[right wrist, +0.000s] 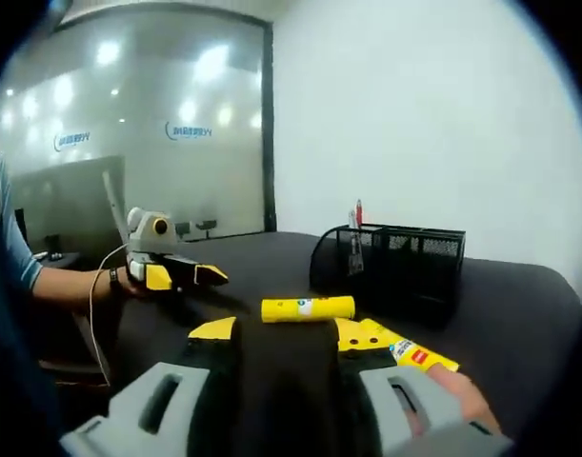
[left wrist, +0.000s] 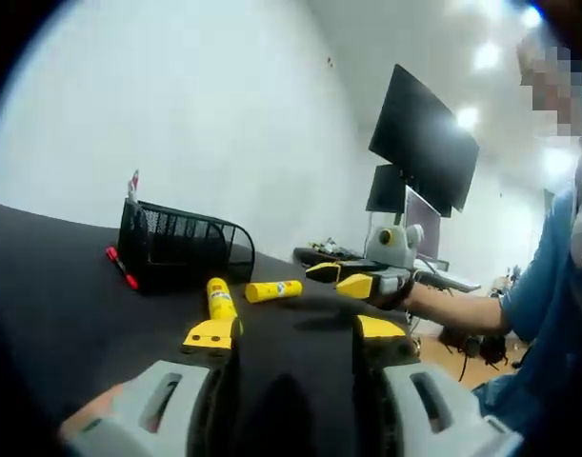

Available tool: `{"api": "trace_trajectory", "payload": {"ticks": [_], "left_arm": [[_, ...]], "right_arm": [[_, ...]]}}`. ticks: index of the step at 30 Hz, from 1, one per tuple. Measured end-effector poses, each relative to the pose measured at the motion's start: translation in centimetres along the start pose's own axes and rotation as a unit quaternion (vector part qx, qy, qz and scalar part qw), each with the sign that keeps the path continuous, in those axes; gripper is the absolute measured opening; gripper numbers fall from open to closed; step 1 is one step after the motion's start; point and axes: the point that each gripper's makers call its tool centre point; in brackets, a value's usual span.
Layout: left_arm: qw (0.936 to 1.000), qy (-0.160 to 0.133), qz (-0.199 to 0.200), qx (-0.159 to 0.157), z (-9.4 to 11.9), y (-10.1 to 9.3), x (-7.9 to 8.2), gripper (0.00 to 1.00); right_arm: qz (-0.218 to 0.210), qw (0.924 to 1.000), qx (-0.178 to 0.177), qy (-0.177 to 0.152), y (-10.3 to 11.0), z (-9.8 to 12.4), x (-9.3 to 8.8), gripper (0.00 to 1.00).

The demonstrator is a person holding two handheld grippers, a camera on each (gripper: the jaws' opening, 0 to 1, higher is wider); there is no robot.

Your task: Pick up pens and glue sticks and place them into the holder.

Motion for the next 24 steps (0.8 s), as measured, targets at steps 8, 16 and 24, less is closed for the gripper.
{"api": "trace_trajectory", "payload": {"ticks": [8, 16, 24], "left_arm": [[1.0000, -0.001, -0.002, 0.008, 0.0, 0.0, 0.0, 0.45], [0.9998, -0.022, 0.001, 0.000, 0.6, 0.2, 2.0, 0.46], [0.9965, 0.024, -0.076, 0.024, 1.9, 4.4, 6.3, 0.52]], "right_arm": [[-0.004, 0.9995, -0.029, 0.007, -0.7, 0.6, -2.2, 0.33], [0.038, 0.9984, -0.036, 0.021, -0.1, 0.3, -2.6, 0.33], [0.080, 0.9931, -0.080, 0.032, 0.2, 0.0, -2.3, 0.32]]}}
Point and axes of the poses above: the point that each gripper's makers call its tool centre point, and the gripper's own axes: z roughly backward along the fingers, y roughly to its left, x roughly out of its top, and after that the axes turned 4 degrees about z, right-handed
